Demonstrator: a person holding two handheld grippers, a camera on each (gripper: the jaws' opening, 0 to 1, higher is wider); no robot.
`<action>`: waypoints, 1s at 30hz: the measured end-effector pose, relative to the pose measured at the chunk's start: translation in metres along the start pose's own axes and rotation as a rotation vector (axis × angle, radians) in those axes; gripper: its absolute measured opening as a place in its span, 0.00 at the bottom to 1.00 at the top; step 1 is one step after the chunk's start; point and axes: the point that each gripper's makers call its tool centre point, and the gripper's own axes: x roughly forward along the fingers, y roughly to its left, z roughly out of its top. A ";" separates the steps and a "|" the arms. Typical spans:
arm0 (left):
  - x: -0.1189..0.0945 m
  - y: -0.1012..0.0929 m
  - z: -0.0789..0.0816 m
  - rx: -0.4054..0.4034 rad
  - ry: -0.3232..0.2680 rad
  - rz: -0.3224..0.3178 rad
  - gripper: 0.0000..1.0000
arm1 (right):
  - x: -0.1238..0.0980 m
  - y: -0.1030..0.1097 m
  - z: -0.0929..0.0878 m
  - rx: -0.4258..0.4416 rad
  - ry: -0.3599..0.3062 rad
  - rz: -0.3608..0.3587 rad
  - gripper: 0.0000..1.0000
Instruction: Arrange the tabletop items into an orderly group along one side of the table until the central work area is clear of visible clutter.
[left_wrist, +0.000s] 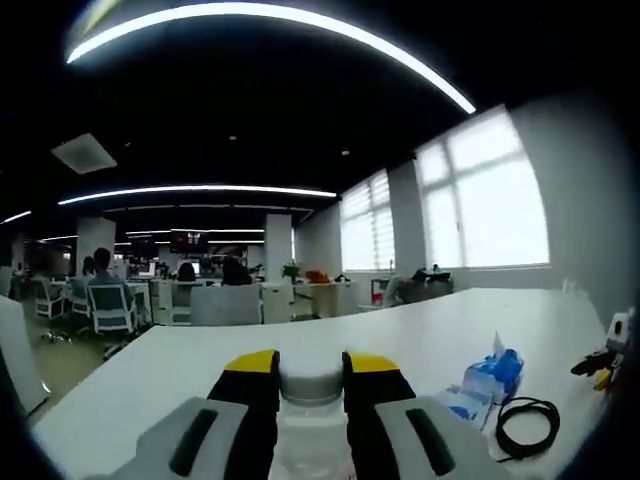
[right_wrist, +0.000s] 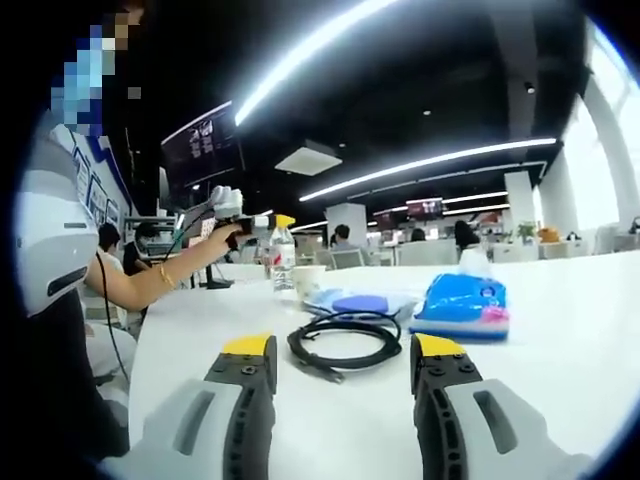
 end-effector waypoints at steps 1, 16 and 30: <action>0.001 0.000 0.000 -0.002 0.000 0.001 0.22 | 0.000 0.000 0.000 0.002 -0.003 0.001 0.52; 0.013 -0.002 -0.023 0.016 0.056 -0.018 0.22 | -0.001 -0.001 0.001 -0.001 -0.009 -0.005 0.52; 0.010 -0.005 -0.023 0.103 0.015 -0.059 0.24 | 0.000 0.001 -0.001 -0.028 0.005 -0.003 0.53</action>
